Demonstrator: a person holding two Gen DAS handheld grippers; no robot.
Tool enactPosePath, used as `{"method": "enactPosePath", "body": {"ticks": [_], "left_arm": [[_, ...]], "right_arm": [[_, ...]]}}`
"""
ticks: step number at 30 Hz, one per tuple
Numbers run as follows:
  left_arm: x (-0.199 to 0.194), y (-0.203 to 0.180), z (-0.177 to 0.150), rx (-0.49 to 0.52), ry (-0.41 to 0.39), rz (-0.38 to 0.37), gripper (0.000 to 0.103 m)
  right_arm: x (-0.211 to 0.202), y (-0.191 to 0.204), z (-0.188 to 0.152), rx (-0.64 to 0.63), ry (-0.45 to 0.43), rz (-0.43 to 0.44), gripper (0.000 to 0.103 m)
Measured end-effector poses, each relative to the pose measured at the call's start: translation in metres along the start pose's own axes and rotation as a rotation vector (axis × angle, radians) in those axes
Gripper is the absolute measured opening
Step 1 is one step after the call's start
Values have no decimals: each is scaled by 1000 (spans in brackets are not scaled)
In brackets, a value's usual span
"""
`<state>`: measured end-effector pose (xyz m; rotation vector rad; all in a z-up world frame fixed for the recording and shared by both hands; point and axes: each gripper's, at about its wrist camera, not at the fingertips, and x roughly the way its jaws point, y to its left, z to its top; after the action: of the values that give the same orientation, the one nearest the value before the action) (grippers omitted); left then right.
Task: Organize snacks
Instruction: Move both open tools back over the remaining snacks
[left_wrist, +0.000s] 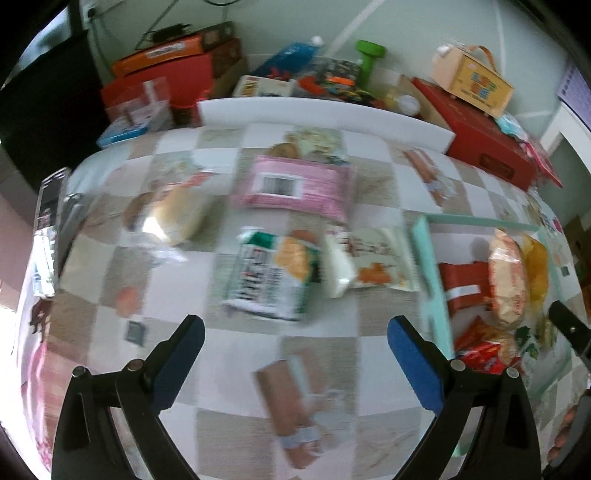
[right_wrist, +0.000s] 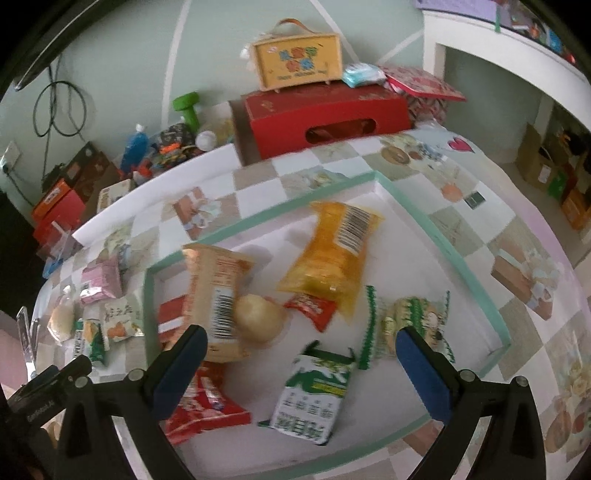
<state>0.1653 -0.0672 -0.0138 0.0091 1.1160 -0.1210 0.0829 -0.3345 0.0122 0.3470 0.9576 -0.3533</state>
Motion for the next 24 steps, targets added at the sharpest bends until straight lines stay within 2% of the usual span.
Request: {"method": "enactPosePath", "body": {"ticks": [11,17,24], "left_arm": [[-12,65,-5,-100,-18,53,99],[-9,91,-5,-170,-22,34,99],[0,96,-3,-193,-27,-11,99]], "right_arm": [[-13,60,-6,-121,-52,96,103],[-17,98,-16,-183,-66,207,103],[-4,129,-29,-244,-15,263,103]]}}
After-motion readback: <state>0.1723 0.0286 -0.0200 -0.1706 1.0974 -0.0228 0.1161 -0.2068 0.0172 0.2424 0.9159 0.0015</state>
